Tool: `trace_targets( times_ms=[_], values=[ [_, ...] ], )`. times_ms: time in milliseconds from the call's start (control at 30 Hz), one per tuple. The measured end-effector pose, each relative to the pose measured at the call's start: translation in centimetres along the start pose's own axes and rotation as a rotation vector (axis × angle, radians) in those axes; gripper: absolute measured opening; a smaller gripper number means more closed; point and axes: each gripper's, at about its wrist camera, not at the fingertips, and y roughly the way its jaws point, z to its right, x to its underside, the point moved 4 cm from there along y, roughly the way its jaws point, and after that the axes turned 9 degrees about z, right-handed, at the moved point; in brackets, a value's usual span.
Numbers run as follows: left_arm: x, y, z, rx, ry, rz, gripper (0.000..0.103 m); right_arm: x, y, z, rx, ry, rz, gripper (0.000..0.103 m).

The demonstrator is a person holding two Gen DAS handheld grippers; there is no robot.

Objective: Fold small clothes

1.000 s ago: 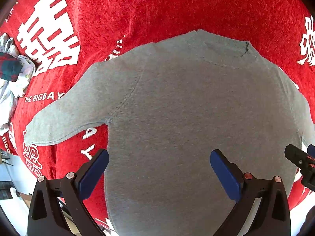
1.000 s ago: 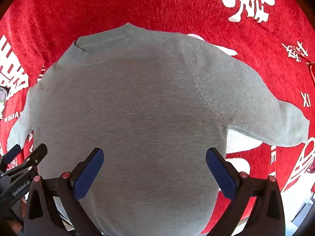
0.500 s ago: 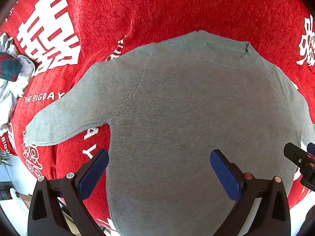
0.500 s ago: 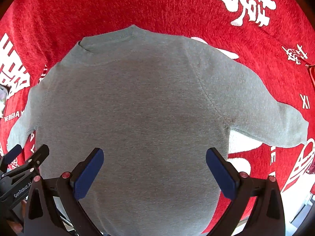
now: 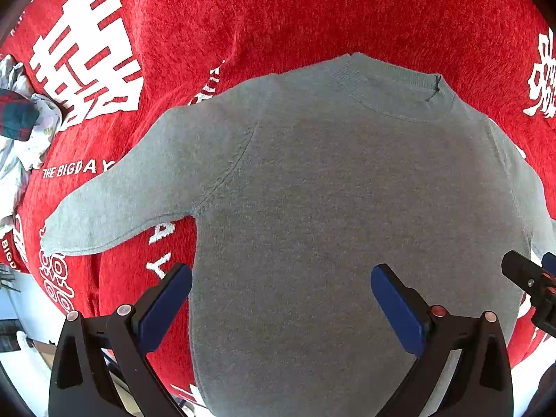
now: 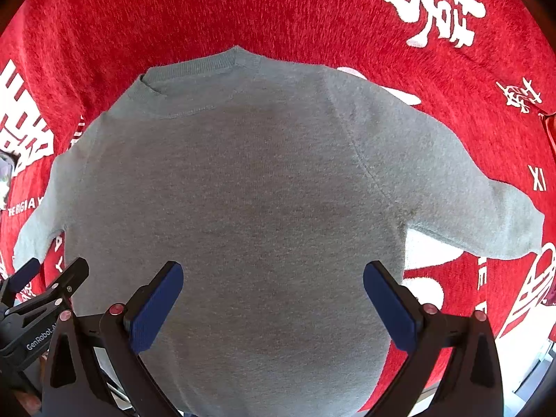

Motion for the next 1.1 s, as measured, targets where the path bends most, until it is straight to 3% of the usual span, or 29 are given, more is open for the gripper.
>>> trace_targets(
  times_ms=[1100],
  values=[
    [0.4, 0.2, -1.5, 0.002, -0.009, -0.005, 0.103, 0.3, -0.4, -1.0, 0.000, -0.008, -0.005, 0.103]
  ],
)
